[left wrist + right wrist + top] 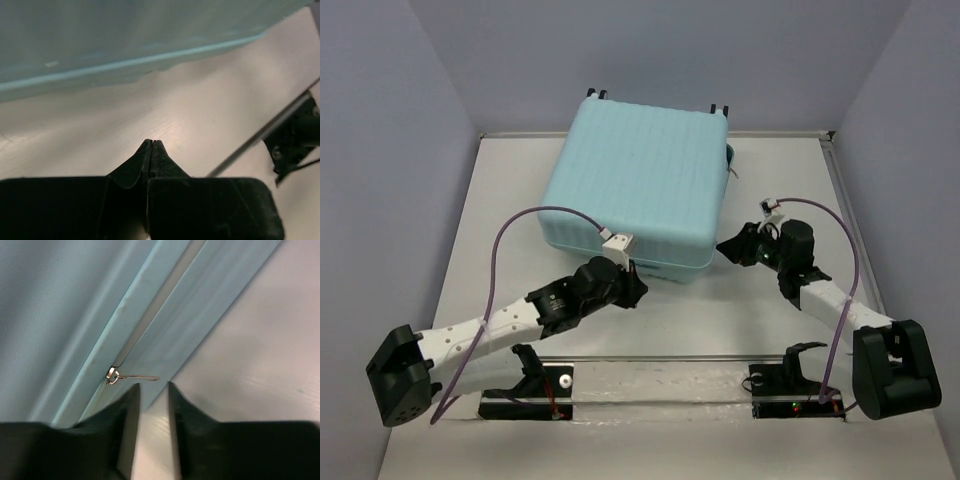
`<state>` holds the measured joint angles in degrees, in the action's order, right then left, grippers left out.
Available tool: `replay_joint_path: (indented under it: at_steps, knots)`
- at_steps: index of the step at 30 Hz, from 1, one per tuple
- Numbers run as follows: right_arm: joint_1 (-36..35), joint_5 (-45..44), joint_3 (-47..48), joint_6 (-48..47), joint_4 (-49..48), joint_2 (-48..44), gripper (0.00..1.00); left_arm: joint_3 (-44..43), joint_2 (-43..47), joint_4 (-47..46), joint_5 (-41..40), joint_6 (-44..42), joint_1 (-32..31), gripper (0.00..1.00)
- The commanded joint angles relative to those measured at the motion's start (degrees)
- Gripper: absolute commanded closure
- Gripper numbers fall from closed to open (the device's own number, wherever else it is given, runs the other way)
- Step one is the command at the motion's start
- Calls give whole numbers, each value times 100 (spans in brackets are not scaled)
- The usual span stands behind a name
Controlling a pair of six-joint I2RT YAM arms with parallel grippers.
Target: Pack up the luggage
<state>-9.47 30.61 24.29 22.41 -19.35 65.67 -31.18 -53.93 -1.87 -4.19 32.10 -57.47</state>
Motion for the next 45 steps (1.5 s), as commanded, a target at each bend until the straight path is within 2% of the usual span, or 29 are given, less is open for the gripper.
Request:
replay_joint_path:
  at_steps: [1,3,6,11,17,23,27,32,35,36,37,39,41,45]
  knots:
    - [-37,-459,-546,-176,-1385,-115,55,-494,-705,-586,-821,-528,315,94]
    - [-37,-268,-680,-246,-1693,-107,49,-608,-890,-648,-873,-634,499,94]
    - [-37,171,-593,-500,-1904,86,46,-670,-874,-657,-1101,-643,693,94]
    - [-37,182,-618,-1053,-2326,315,46,-512,-628,-745,-1874,-310,922,94]
    - [-37,313,-576,-1274,-2617,332,46,-521,-584,-841,-2471,-169,931,94]
    - [-37,999,-162,-1257,-2599,886,48,-512,-513,-947,-2394,-142,957,93]
    - [-37,1438,-197,-1030,-2897,1000,54,-591,-732,-921,-2061,-204,966,93]
    - [-37,1395,-127,-924,-3144,1194,60,-302,-707,-1026,-1692,-73,940,93]
    - [-37,1439,-118,-871,-3197,1176,74,-100,-540,-1157,-1359,-37,861,93]
    - [-37,1482,-118,-844,-3206,1159,81,-3,-548,-1245,-1226,-133,774,93]
    - [-37,1526,-153,-800,-3232,1159,84,-11,-592,-1333,-1208,-238,433,93]
    - [-37,1527,-258,-634,-3372,1141,85,-90,-767,-1281,-1461,-379,-7,93]
    - [-37,1422,-443,-528,-3636,1097,91,-213,-1083,-1281,-1585,-380,-290,94]
    - [-159,1062,-601,-474,-3314,913,93,-431,-1618,-1860,-1208,-248,-466,94]
